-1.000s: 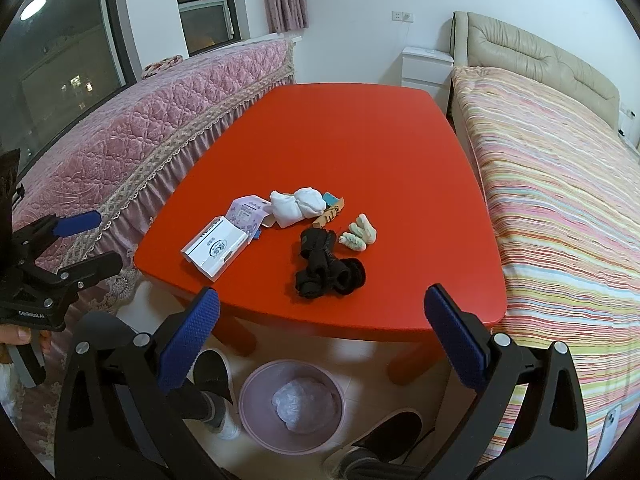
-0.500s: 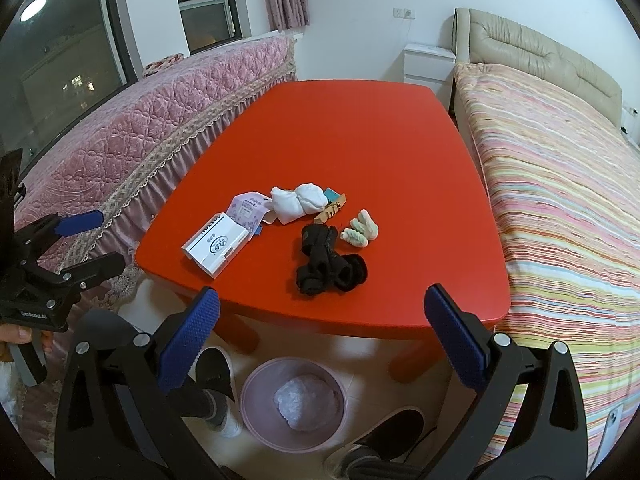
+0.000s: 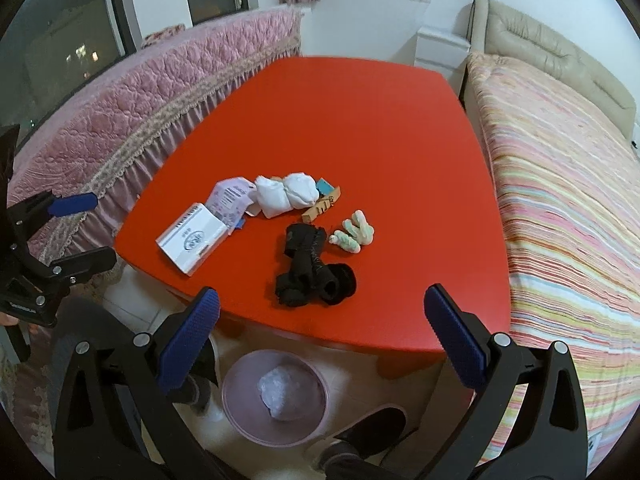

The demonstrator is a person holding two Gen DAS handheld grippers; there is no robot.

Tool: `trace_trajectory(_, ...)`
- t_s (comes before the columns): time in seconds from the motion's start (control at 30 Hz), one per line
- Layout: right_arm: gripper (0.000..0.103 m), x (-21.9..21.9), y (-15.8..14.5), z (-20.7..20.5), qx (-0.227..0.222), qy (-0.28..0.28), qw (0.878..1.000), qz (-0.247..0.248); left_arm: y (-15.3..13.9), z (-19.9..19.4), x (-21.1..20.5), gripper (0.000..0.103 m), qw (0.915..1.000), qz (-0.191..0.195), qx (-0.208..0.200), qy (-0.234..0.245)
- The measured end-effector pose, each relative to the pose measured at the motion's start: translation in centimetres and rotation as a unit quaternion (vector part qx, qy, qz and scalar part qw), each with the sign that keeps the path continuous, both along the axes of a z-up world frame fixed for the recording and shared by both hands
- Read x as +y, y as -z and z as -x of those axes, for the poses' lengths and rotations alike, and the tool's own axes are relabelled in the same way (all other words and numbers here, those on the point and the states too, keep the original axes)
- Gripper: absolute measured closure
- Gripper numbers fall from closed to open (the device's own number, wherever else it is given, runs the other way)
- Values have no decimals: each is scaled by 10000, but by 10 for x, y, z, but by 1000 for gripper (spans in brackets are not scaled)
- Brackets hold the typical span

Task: Collect trash
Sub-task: 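Grasp the white cotton socks box with the left tool while the right tool grasps the black socks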

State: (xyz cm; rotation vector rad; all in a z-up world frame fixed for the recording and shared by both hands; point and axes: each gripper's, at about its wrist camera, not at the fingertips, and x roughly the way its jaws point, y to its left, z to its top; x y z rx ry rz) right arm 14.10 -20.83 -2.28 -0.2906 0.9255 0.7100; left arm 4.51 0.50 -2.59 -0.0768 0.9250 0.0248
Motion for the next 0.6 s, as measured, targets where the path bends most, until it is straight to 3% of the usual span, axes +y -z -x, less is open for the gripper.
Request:
trace_trajectory(0.4, 4, 37, 24, -45, 551, -331, 9963, 574, 39, -58, 18, 5, 9936, 519, 998, -48)
trace_trajectory(0.43, 6, 40, 27, -48, 596, -340, 9956, 633, 42, -60, 18, 5, 9931, 530, 1041, -50)
trace_trajectory(0.5, 24, 45, 33, -52, 736, -360, 9943, 685, 48, -66, 18, 5, 9921, 519, 1140, -67)
trace_trajectory(0.6, 30, 52, 44, -55, 854, -424, 9923, 785, 54, -70, 18, 5, 9905, 562, 1254, -20)
